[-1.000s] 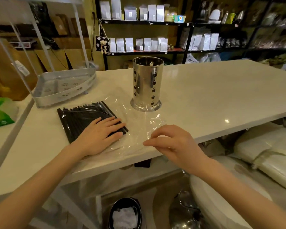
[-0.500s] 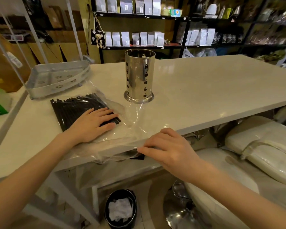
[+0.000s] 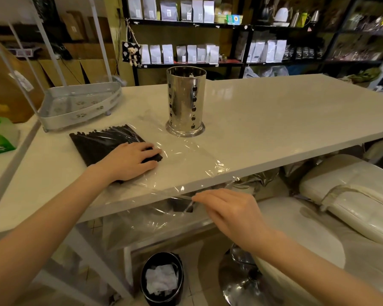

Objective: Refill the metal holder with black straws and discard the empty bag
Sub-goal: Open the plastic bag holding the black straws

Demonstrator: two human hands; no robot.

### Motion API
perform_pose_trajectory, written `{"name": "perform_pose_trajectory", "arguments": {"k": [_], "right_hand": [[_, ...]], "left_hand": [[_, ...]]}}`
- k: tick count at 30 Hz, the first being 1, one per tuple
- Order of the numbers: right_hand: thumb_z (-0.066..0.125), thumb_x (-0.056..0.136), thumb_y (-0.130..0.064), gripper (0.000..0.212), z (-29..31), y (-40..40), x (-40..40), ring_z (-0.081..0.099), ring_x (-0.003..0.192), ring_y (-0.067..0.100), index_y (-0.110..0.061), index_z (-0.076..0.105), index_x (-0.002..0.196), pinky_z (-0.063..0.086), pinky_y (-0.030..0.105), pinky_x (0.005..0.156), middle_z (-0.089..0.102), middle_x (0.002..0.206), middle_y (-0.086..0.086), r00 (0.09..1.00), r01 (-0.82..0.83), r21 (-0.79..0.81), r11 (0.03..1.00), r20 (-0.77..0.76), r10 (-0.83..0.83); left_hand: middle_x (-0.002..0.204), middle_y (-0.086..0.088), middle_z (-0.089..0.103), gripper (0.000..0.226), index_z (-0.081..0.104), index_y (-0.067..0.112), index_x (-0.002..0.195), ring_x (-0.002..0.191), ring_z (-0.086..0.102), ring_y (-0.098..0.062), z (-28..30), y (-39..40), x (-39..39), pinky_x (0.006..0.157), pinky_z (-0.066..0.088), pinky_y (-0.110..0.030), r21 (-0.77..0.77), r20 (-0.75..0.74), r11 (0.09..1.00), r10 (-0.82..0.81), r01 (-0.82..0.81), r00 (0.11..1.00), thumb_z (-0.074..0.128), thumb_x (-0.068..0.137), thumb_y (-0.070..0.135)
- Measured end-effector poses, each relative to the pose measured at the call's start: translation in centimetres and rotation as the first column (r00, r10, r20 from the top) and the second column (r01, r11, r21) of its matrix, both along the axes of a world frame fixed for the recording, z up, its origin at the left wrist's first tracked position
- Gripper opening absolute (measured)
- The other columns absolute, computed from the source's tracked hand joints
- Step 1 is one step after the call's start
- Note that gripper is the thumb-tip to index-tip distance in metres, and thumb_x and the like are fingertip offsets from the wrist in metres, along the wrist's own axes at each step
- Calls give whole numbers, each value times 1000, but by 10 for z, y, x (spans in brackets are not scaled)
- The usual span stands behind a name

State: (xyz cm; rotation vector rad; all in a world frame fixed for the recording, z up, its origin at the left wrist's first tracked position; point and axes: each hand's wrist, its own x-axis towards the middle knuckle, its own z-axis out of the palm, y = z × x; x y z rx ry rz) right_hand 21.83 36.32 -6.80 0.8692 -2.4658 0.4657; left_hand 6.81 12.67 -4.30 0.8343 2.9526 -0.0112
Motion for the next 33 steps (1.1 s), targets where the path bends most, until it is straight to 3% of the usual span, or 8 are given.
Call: {"name": "perform_pose_trajectory", "arguments": {"k": [6, 9, 12, 16, 18, 23, 27, 33], "right_hand": [[51, 87, -22, 25, -2, 6, -4, 62, 97, 1, -20, 67, 105, 52, 18, 84, 69, 105, -7, 935, -17, -240, 971, 340, 100], [51, 88, -23, 26, -1, 14, -4, 64, 95, 3, -18, 67, 108, 52, 18, 85, 70, 105, -5, 939, -16, -240, 971, 331, 97], [49, 89, -26, 24, 1, 20, -12, 66, 81, 5, -22, 66, 105, 56, 26, 71, 70, 97, -8, 947, 11, -196, 980, 318, 54], [46, 87, -34, 29, 22, 13, -41, 57, 78, -8, -22, 67, 104, 50, 11, 69, 61, 92, -20, 951, 86, -241, 967, 310, -7], [52, 89, -28, 22, 36, 2, -61, 56, 80, -7, -21, 68, 102, 48, 14, 70, 61, 92, -18, 941, 116, -285, 952, 337, -14], [57, 89, -20, 19, 48, -31, -118, 56, 86, 1, -19, 67, 105, 42, 13, 74, 68, 105, -4, 887, 156, -293, 943, 461, -3], [54, 90, -32, 38, 42, -55, -157, 54, 113, 21, -13, 54, 123, 42, 31, 90, 59, 126, 6, 832, 238, -105, 966, 535, -147], [42, 93, -42, 48, 25, -75, -177, 50, 116, 33, -12, 42, 131, 43, 42, 92, 56, 125, 14, 832, 427, 157, 891, 318, -455]], "left_hand": [[156, 3, 13, 53, 19, 36, 142, 142, 17, -17, -5, -3, 3, 115, 9, -42, 28, -13, 999, 33, -33, 999, 26, 92, 52], [156, 4, 11, 54, 18, 35, 142, 142, 14, -17, -6, -4, 4, 115, 9, -43, 53, -28, 998, 28, -27, 999, 26, 92, 51], [156, 4, 12, 56, 15, 37, 142, 143, 10, -14, -6, -5, 5, 116, 6, -42, 78, -15, 997, 27, -25, 1000, 22, 89, 56], [156, 8, 9, 85, 13, 38, 142, 143, 3, -10, 1, -12, 12, 114, -1, -39, 198, -14, 980, 27, -24, 1000, -4, 68, 77], [156, 8, 8, 74, 14, 37, 141, 143, 1, -8, 6, -19, 18, 114, -2, -39, 298, 20, 952, 65, -68, 998, 1, 77, 70], [156, -2, 9, 51, 24, 32, 141, 144, 2, -15, 6, -47, 37, 115, 3, -35, 519, 184, 778, 302, -353, 936, 32, 93, 44], [152, -14, 22, 58, 26, 20, 142, 138, 24, -29, 0, -67, 45, 114, 21, -42, 575, 274, 570, 541, -587, 795, 42, 90, 42], [147, -11, 33, 57, 26, 17, 141, 131, 36, -26, 7, -71, 56, 104, 30, -39, 684, 412, 362, 524, -633, 745, 49, 90, 30]]}}
